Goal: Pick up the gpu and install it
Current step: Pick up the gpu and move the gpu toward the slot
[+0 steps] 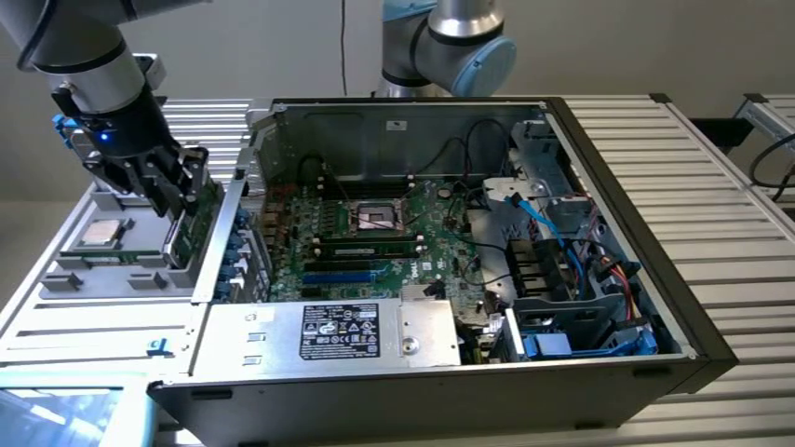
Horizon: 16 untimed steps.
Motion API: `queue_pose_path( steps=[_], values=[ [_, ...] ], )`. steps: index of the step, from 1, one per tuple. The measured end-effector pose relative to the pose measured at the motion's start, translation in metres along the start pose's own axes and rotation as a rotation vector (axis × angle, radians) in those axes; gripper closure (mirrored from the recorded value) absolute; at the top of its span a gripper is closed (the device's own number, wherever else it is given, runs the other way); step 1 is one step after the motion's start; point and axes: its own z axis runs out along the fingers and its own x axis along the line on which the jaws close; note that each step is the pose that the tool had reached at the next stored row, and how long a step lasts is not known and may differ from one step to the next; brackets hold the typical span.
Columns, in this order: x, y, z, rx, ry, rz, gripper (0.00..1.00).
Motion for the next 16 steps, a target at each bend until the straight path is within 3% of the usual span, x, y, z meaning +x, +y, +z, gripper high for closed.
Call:
queue_pose_path(
  steps=[9,11,14,16],
  values=[
    [0.0,0.0003,0.013,0.0055,-0.0002,0.0,0.54],
    [0.0,0.0009,0.0142,0.0168,-0.001,0.002,0.54],
    [0.0,0.0023,0.0149,0.0466,-0.0036,0.004,0.54],
    [0.0,0.0042,0.0163,0.0471,-0.0056,0.003,0.54]
  ],
)
